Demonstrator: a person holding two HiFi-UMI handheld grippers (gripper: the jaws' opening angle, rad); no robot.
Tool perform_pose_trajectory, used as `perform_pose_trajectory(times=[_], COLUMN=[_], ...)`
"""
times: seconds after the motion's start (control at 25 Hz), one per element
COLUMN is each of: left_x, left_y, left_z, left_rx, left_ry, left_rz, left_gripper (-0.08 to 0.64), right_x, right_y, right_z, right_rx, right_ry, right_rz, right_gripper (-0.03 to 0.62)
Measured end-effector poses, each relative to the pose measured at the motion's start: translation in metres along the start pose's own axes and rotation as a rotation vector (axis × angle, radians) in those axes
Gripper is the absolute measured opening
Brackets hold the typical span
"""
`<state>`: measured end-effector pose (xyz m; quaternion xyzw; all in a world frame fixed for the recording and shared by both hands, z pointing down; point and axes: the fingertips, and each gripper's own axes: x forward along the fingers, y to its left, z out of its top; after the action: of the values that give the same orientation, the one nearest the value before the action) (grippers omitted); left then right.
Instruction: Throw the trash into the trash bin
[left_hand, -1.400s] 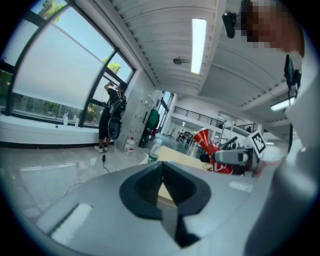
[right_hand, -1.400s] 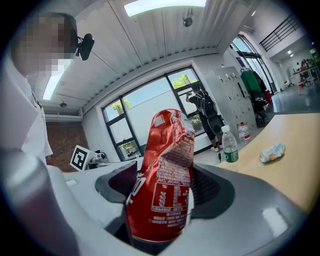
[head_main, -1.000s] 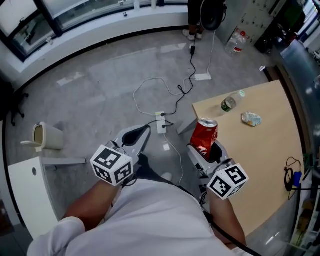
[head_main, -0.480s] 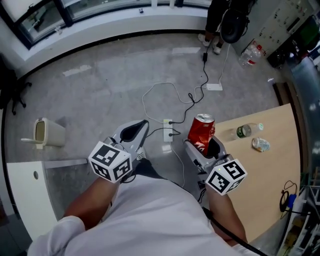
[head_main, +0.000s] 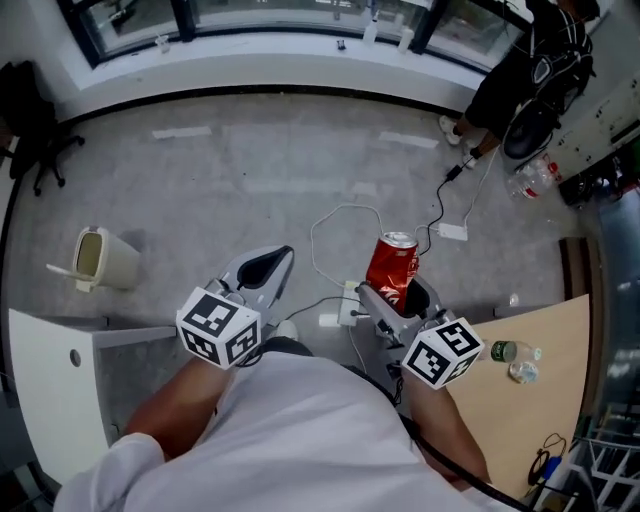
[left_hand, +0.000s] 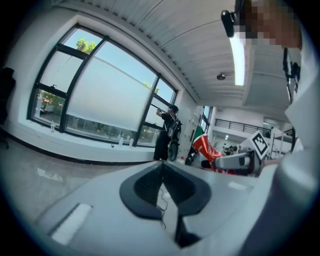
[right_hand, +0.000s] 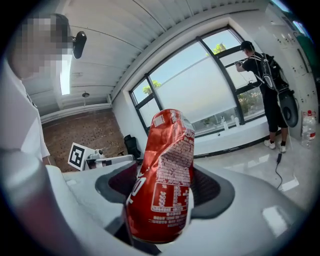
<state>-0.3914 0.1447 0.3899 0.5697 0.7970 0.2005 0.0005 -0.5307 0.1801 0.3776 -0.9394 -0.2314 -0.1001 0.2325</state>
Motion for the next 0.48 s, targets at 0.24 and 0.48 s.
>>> perform_pose_trajectory(times=[0.24, 0.48], left_x=[-0.026, -0.062], left_y=[0.061, 0.100], left_z=[0.018, 0.009], left_rx=[-0.024, -0.068], left_ry=[-0.056, -0.071], left_rz=[0.114, 0.229], left_gripper=[0.008, 0.008], right_x=[0.074, 0.127], right_y=[0.024, 0.052], right_z=[0.008, 0.011], right_rx=[-0.026, -0.067], right_ry=[0.054, 0.106], right_rz=[0.110, 0.216], right_gripper=[0.324, 0.324])
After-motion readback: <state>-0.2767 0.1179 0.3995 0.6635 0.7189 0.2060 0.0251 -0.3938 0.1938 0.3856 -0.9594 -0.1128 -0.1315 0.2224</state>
